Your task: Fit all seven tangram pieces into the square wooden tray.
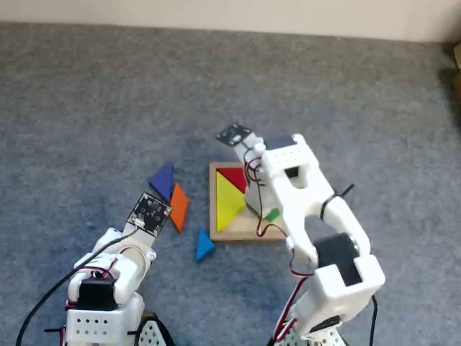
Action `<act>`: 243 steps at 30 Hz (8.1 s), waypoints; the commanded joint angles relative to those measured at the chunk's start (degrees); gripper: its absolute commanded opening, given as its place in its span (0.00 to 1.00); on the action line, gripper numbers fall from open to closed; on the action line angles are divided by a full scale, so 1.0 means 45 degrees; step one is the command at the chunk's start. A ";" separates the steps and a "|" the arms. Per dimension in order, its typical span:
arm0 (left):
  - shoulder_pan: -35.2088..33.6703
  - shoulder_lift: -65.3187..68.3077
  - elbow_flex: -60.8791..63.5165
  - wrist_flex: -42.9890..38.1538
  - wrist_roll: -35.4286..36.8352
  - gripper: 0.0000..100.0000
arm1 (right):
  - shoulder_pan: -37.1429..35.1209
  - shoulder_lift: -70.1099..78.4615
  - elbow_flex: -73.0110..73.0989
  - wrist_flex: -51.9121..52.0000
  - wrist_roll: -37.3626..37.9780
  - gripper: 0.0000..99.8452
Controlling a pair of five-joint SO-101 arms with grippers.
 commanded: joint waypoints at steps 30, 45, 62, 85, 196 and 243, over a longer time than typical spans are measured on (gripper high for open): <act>-0.0088 -0.0283 0.0283 0.0039 -0.0098 0.01 | -0.0361 0.0205 -0.1319 -0.0205 -0.0547 0.33; -0.0088 -0.0283 0.0283 0.0039 -0.0098 0.01 | 0.1495 -0.1260 -0.3429 0.0537 -0.2149 0.33; -0.0088 -0.0283 0.0283 0.0039 -0.0098 0.01 | 0.3370 0.4894 -0.9407 0.1084 -0.4669 0.33; -0.0088 -0.0283 0.0283 0.0039 -0.0098 0.01 | 0.3116 0.7316 -1.0872 0.3624 -0.4611 0.33; -0.0088 -0.0283 0.0283 0.0039 -0.0098 0.01 | 0.0772 0.4933 -0.8801 0.4659 -0.6955 0.24; -0.0088 -0.0283 0.0283 0.0039 -0.0098 0.01 | 0.1299 0.0479 -0.3175 0.0576 -0.4786 0.04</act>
